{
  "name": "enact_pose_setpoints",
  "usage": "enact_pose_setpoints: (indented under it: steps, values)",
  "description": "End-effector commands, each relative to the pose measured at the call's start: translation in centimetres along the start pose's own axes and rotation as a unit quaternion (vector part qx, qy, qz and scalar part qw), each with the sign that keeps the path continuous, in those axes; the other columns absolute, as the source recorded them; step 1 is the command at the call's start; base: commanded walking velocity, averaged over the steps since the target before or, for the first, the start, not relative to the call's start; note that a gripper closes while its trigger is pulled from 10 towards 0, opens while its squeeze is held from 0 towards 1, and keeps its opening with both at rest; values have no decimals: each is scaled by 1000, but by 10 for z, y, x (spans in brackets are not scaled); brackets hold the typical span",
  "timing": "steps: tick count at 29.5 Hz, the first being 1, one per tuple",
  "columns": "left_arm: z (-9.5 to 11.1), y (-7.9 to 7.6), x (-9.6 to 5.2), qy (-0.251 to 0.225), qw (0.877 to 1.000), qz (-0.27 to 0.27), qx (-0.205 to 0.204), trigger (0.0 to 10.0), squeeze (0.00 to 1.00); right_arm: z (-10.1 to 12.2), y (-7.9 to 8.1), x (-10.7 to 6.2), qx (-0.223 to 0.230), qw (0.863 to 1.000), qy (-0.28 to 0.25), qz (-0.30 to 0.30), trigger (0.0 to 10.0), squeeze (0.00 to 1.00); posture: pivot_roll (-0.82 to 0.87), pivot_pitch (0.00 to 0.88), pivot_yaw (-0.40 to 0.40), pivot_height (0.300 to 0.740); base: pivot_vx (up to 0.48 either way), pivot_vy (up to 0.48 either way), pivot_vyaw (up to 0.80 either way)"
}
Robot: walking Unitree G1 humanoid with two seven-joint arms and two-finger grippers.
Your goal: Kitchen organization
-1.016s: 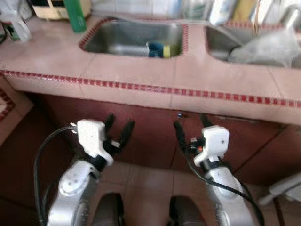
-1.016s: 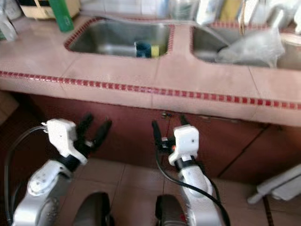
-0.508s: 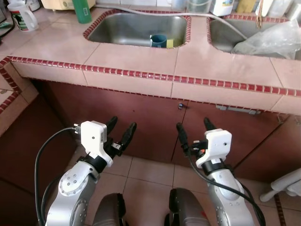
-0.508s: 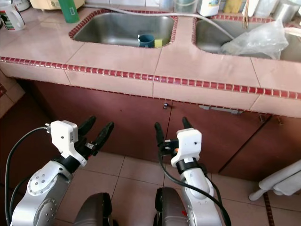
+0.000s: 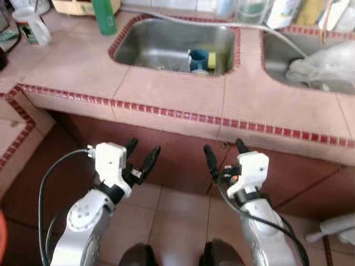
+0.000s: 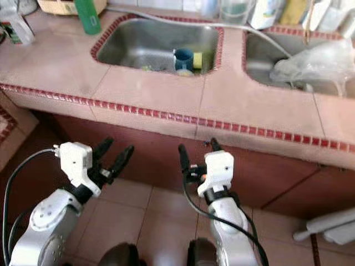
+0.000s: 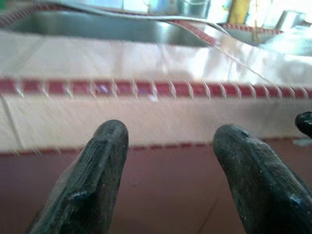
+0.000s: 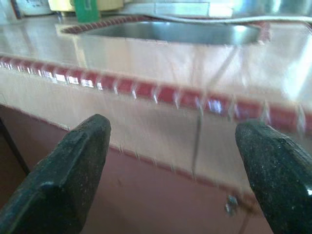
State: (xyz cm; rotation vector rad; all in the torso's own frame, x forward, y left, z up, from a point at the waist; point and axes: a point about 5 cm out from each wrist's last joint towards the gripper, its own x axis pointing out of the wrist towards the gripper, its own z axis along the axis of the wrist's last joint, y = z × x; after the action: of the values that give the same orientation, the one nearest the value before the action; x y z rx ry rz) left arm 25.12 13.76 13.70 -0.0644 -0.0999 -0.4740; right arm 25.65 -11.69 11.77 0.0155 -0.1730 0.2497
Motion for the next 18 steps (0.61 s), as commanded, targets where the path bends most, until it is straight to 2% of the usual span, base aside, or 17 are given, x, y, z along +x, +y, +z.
enact_pose_setpoints:
  steps: [1,3,6,10,11,12,13,14,15,17,18]
  values:
    - [-8,-1,-4,14,1000,3,5,10000,0,-3,0,-4,-5,1000,5,8,10000,0,-75,160,19,740,0,0,0]
    - [-14,0,-6,25,1000,4,12,10000,0,-7,-1,-7,-16,1000,12,18,10000,0,-75,158,19,740,0,0,0]
    - [-40,0,-14,55,998,-1,15,10000,0,-35,-1,-19,-65,995,60,52,10000,0,-74,153,16,740,0,0,0]
    - [-64,-2,-23,82,996,-16,34,10000,0,-62,-3,-32,-102,986,111,78,10000,0,-65,147,10,740,0,0,0]
    - [-73,0,-25,92,995,-11,39,10000,0,-70,-3,-35,-111,982,127,91,10000,0,-65,145,8,740,0,0,0]
    - [-92,2,-32,120,992,-14,29,10000,0,-85,-3,-42,-125,973,154,115,10000,0,-65,141,7,740,0,0,0]
    - [-92,2,-32,120,992,-14,29,10000,0,-85,-3,-42,-125,973,154,115,10000,0,-65,141,7,740,0,0,0]
    - [-107,2,-37,147,988,-23,33,10000,0,-95,-2,-47,-134,966,175,137,10000,0,-62,136,-1,740,0,0,0]
    - [-107,2,-37,147,988,-23,33,10000,0,-95,-2,-47,-134,966,175,137,10000,0,-62,136,-1,740,0,0,0]
    - [-132,1,-46,191,980,-33,34,10000,0,-114,3,-55,-181,939,210,205,10000,0,-55,131,-8,740,0,0,0]
    - [-132,1,-46,191,980,-33,34,10000,0,-114,3,-55,-181,939,210,205,10000,0,-55,131,-8,740,0,0,0]
